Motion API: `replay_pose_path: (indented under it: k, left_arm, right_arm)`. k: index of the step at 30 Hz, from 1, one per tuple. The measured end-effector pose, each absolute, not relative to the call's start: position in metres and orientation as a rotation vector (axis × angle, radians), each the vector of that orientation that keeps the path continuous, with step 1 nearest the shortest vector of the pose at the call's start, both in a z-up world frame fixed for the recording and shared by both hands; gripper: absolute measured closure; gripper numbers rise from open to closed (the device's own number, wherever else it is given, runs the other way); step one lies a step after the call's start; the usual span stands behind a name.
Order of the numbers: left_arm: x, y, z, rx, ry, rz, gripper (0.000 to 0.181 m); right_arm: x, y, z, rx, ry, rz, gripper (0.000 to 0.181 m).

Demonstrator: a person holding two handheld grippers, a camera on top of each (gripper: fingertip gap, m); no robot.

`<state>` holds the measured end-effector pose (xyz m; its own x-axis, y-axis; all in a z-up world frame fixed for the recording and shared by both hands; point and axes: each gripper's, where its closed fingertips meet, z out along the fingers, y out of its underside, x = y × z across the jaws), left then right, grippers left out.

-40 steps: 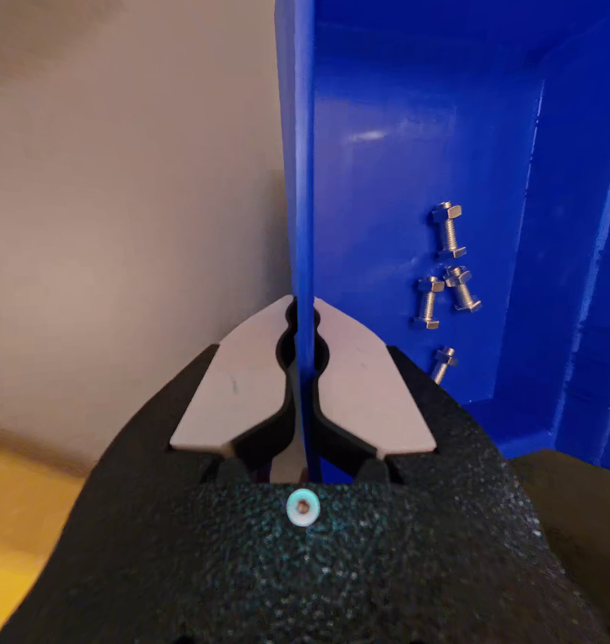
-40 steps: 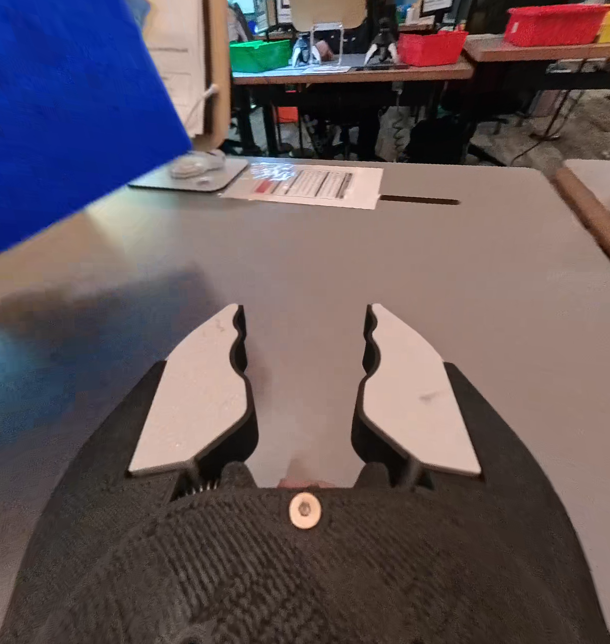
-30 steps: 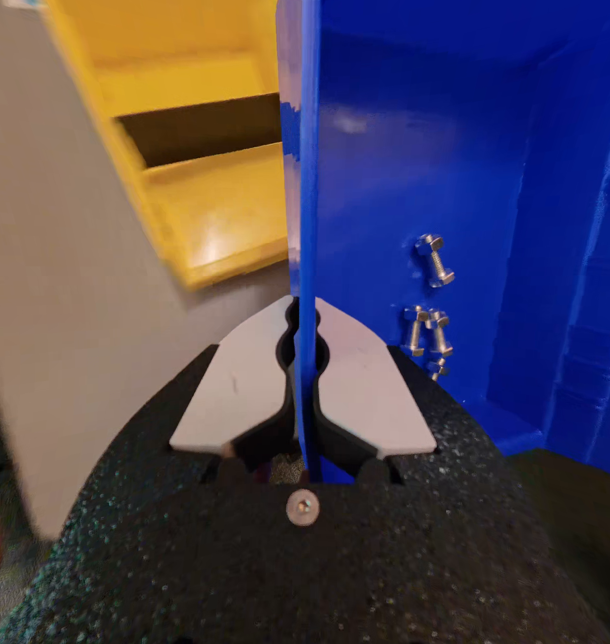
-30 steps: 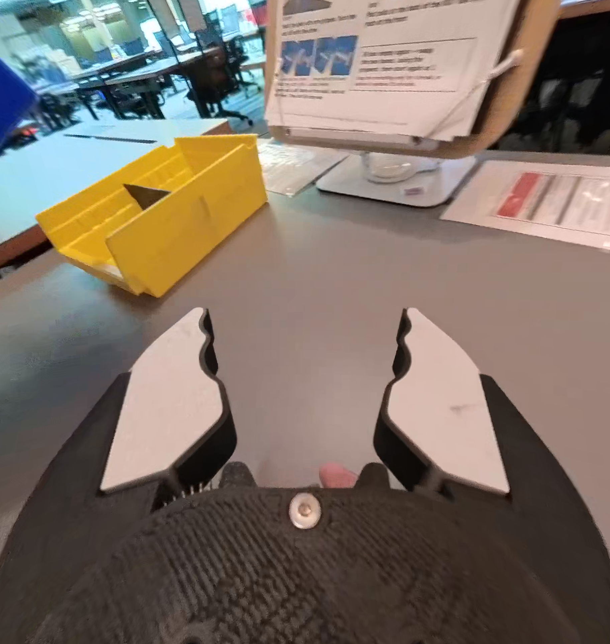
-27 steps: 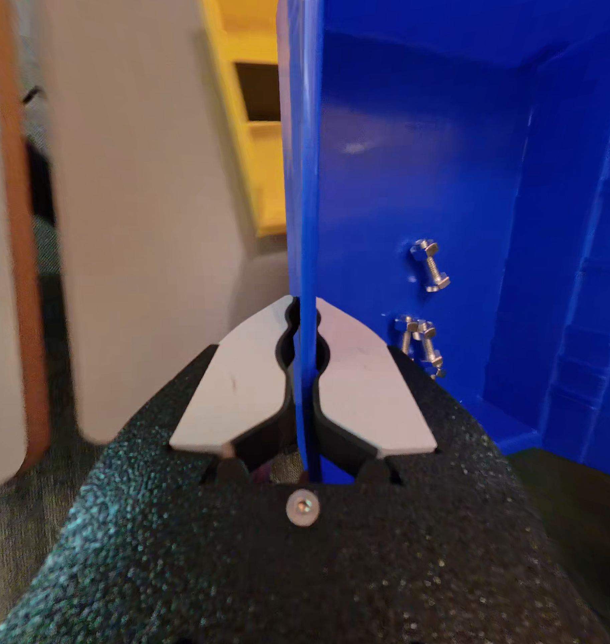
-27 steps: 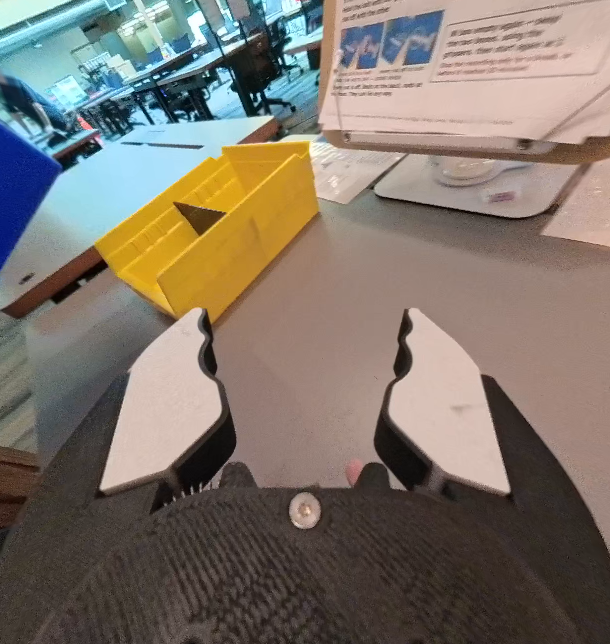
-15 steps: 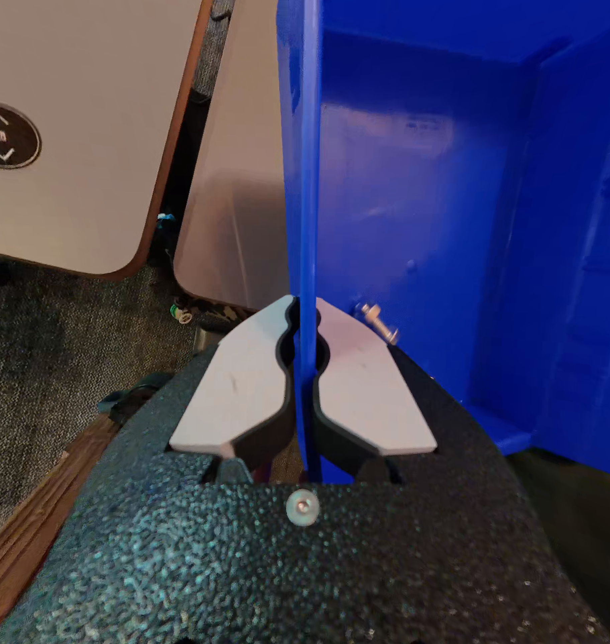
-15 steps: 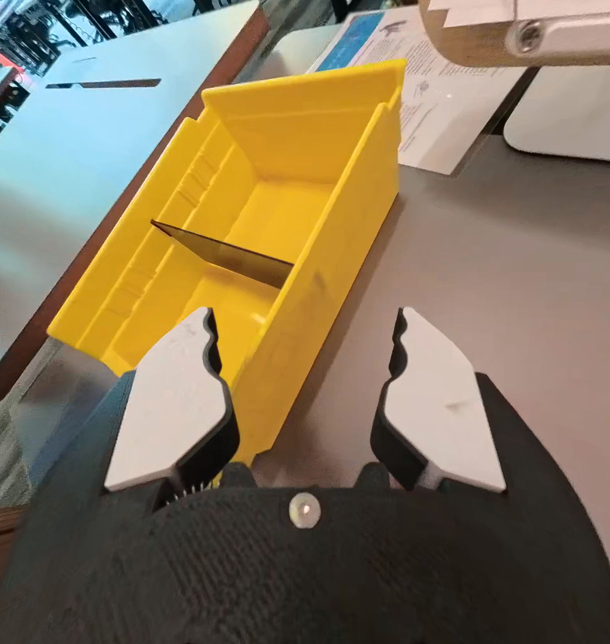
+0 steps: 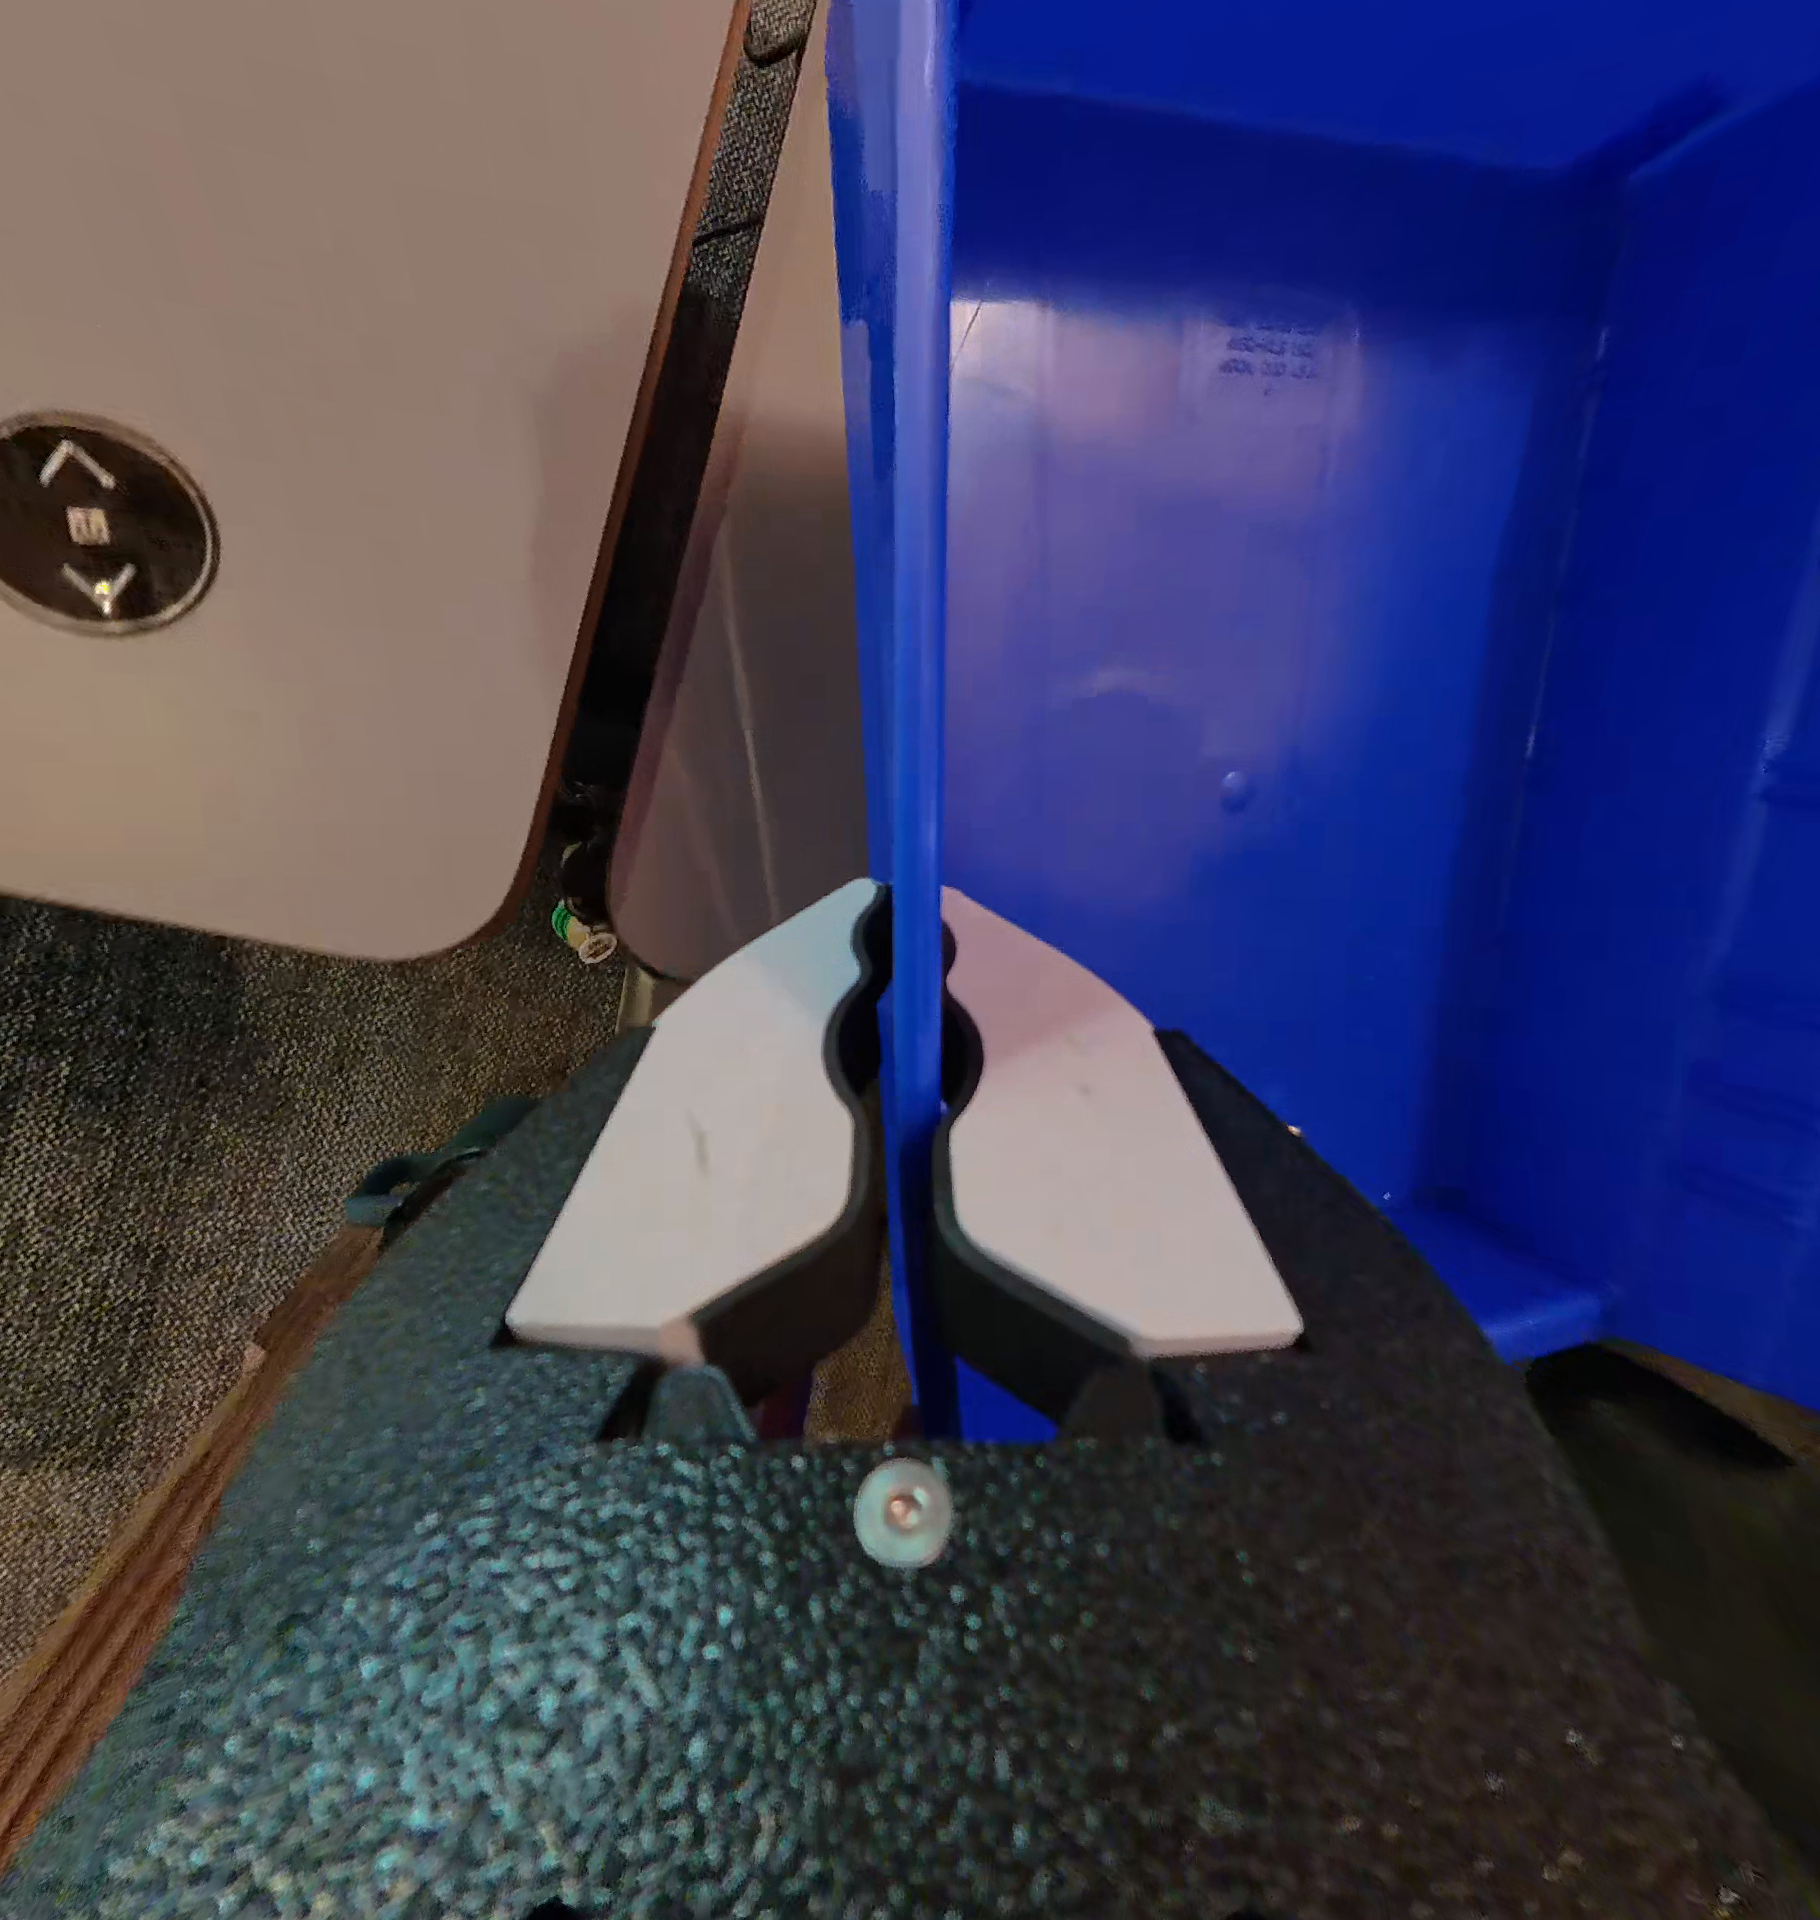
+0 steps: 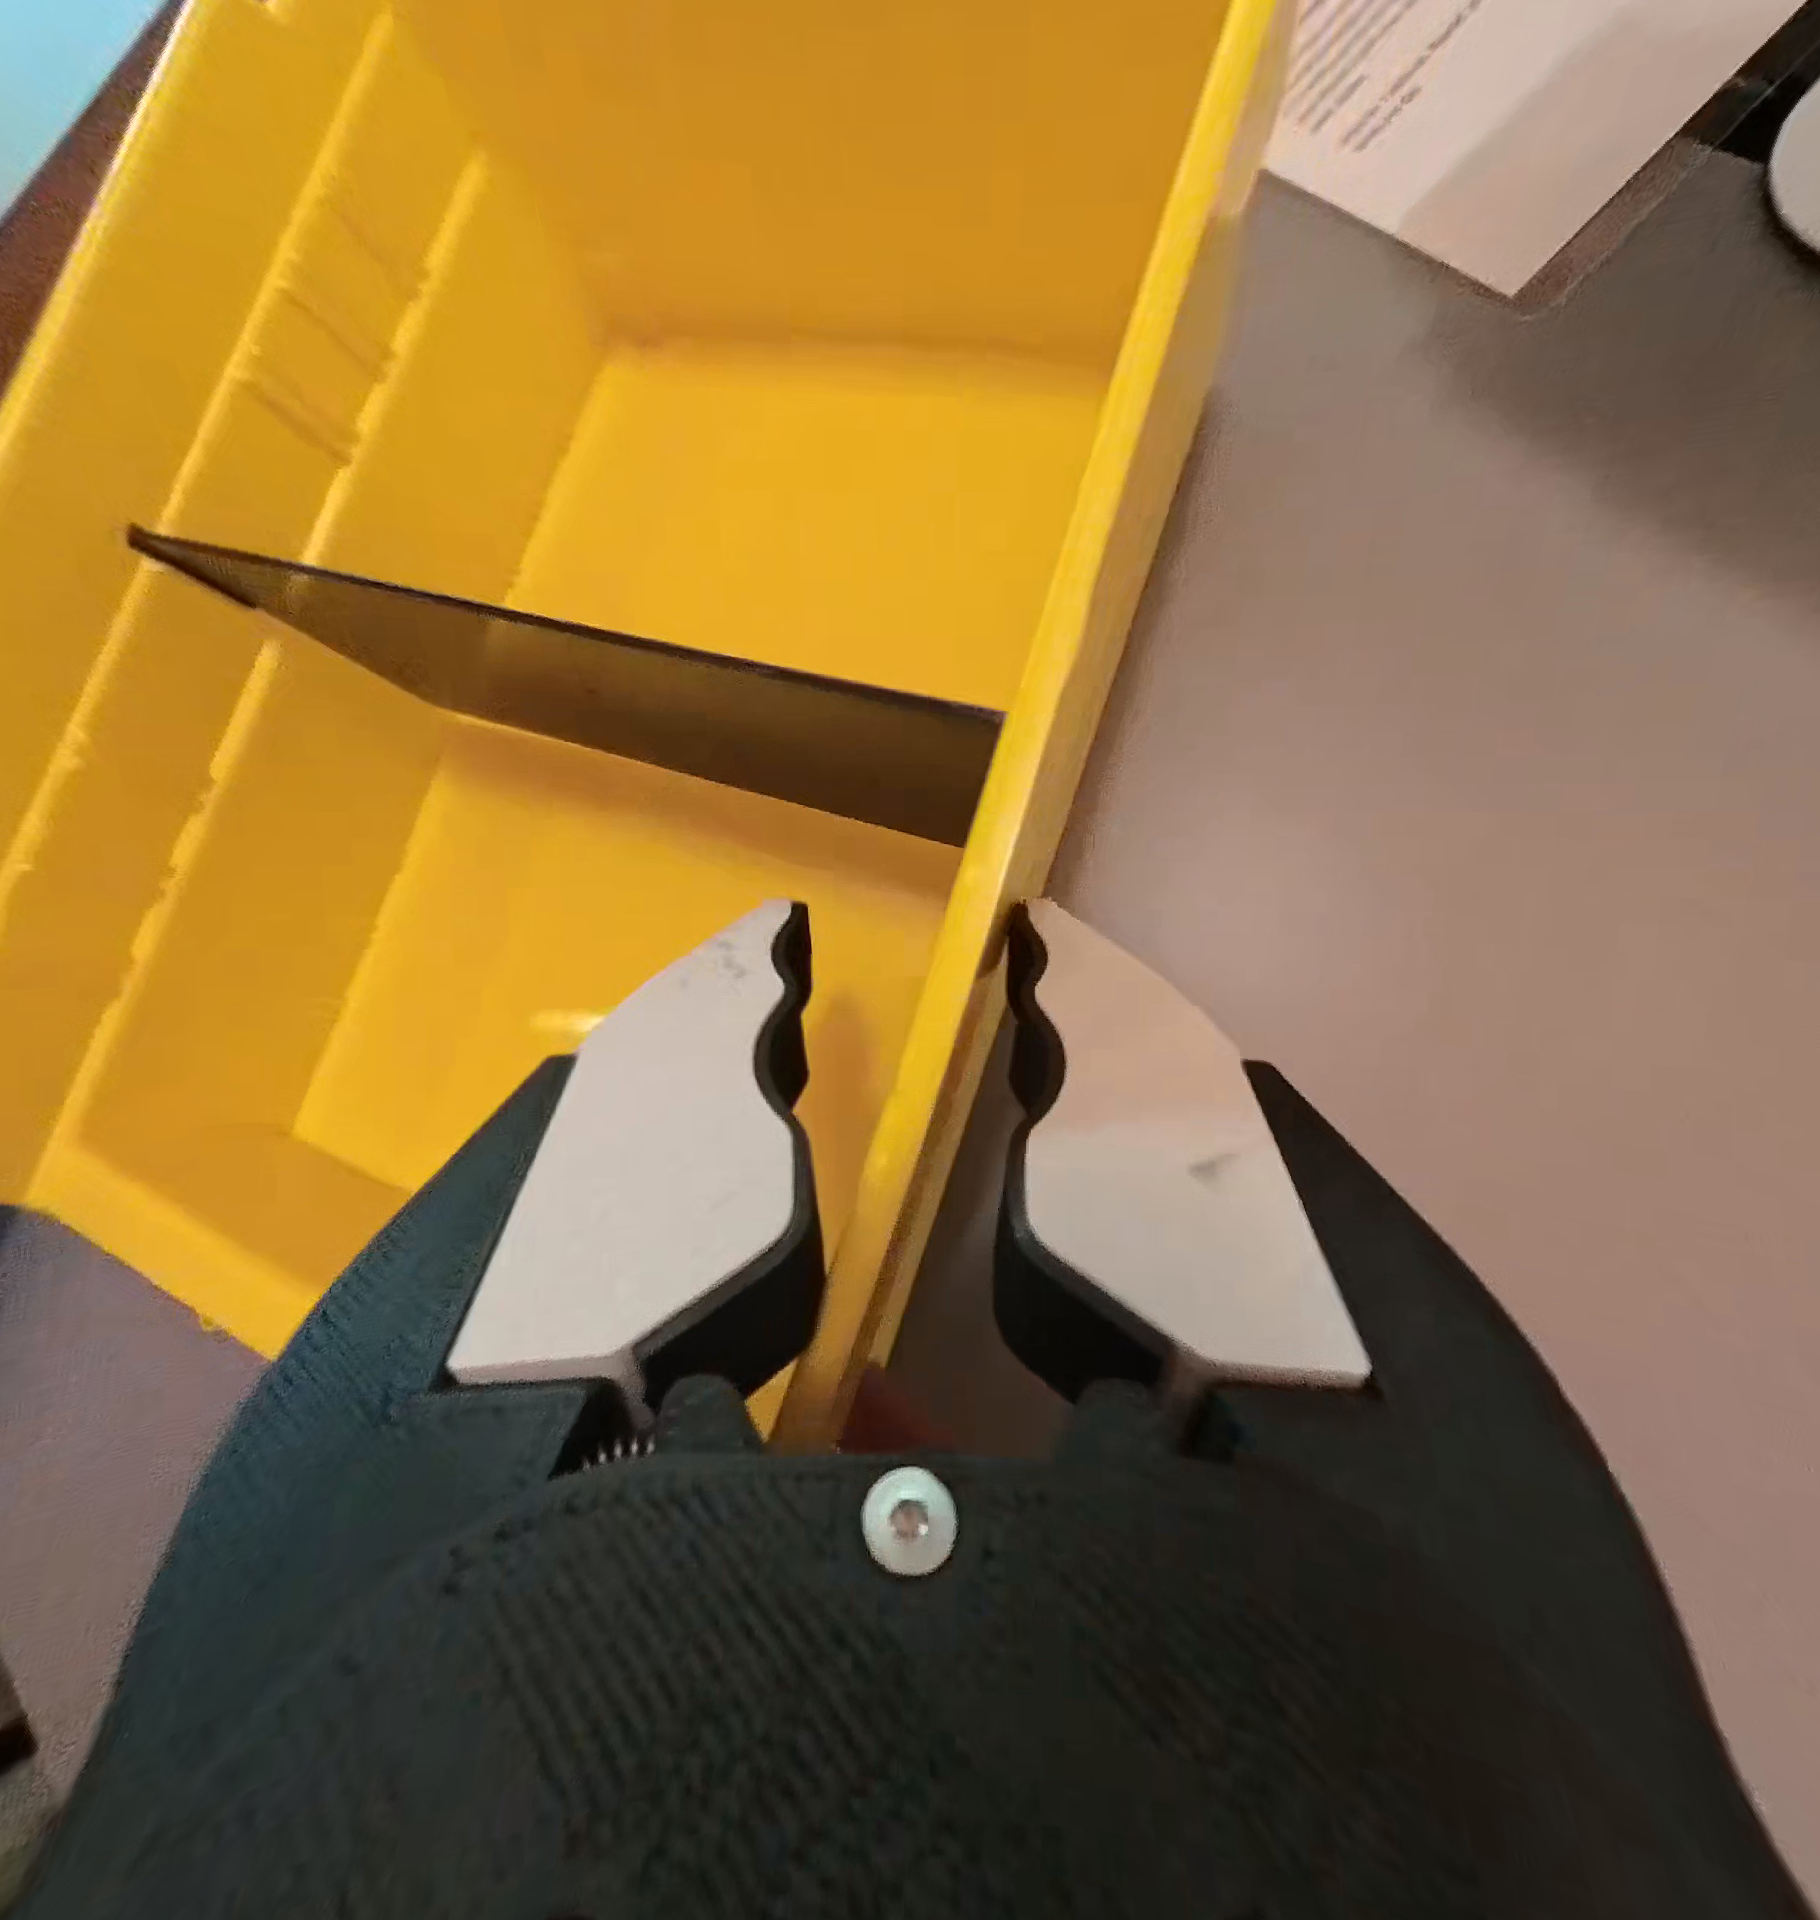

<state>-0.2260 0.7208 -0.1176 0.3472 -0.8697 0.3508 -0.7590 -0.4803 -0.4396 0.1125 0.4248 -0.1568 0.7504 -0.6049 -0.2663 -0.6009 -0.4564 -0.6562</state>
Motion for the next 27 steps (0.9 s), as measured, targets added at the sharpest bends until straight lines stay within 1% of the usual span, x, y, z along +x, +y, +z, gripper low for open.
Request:
replay_pose_path:
  k: [5,8,11,15,20,23,27]
  left_arm:
    - [-0.181,0.711,-0.120,-2.366,1.559,-0.836,0.176]
    - [-0.135,0.692,-0.128,-2.331,1.641,-0.883,0.175]
    - [-0.080,0.669,-0.138,-2.293,1.736,-0.948,0.175]
    - [-0.004,0.639,-0.145,-2.251,1.852,-1.006,0.175]
    - [0.076,0.614,-0.147,-2.231,1.897,-1.010,0.175]
    - [0.106,0.601,-0.150,-2.254,1.890,-0.995,0.175]
    - [0.123,0.588,-0.159,-2.292,1.925,-0.935,0.176]
  right_arm:
    - [0.090,0.338,-0.139,-2.183,0.761,0.011,0.146]
    - [0.083,0.262,-0.127,-2.142,0.759,0.039,0.146]
    - [0.087,0.176,-0.115,-2.091,0.804,-0.028,0.147]
    - [0.120,0.052,-0.108,-2.032,0.967,-0.207,0.147]
    - [0.175,-0.086,-0.118,-1.946,1.213,-0.425,0.147]
    - [0.200,-0.143,-0.131,-1.865,1.339,-0.416,0.147]
    - [0.224,-0.183,-0.145,-1.753,1.450,-0.377,0.147]
